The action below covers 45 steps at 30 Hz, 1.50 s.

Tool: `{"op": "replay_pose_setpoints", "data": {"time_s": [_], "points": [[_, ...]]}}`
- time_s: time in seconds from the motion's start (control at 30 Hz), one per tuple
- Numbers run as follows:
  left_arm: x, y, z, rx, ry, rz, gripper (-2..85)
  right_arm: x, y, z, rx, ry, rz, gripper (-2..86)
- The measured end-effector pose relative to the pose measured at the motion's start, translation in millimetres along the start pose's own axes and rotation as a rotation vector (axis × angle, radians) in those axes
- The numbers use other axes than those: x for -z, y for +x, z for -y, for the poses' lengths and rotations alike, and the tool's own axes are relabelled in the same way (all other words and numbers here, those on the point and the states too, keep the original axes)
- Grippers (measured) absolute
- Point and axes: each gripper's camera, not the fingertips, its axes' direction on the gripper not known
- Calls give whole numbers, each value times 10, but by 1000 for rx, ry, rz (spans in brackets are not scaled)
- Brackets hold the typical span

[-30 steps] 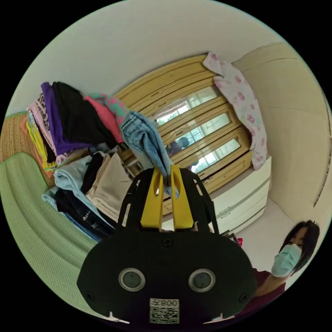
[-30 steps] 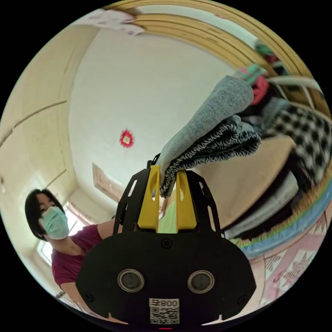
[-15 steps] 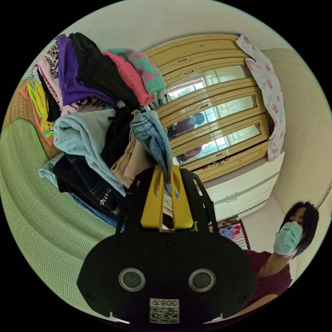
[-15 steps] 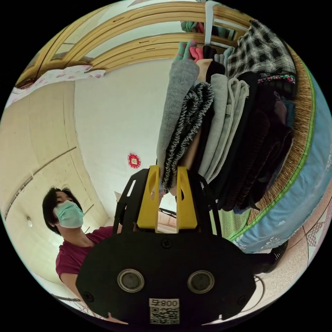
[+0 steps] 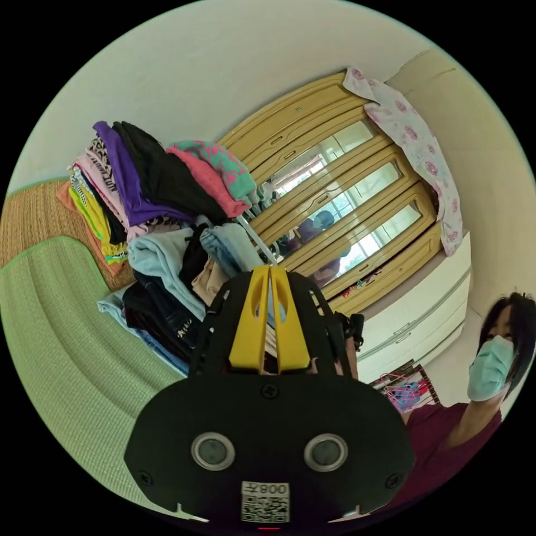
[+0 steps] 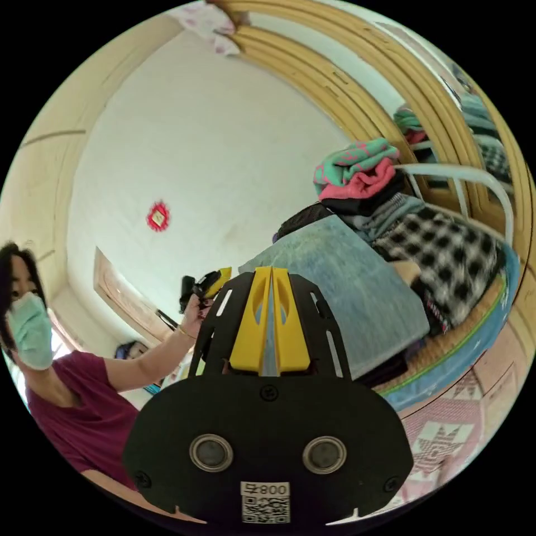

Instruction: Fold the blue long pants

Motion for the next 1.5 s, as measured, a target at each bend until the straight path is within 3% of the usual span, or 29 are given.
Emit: {"op": "replay_pose_setpoints", "data": {"time_s": [0.1,0.2,0.27,0.37,0.63,0.93,1.1,1.3,1.5], "points": [[-28,308,265,-74,33,48,1,-748,-435,570,148,-104,-146,0],[-112,515,476,-135,32,210,1,-1578,-664,951,219,-236,-287,0],[-293,507,572,-132,-81,378,1,-2088,-657,1064,225,-324,-348,0],[-337,448,568,-111,-84,394,0,-2906,-488,1056,201,-508,-479,1],[-332,450,707,-68,-81,417,0,-3583,-625,1077,266,-574,-554,1],[-304,808,659,-54,-23,236,0,-3156,-545,1129,231,-473,-411,1],[-317,887,246,-100,-173,393,1,-1976,-656,1082,321,-178,-203,2],[-592,533,-685,42,-529,619,1,-585,118,1046,184,131,-451,13],[-1067,601,-1209,59,-716,753,2,-477,1279,1139,-25,57,-604,62]]}}
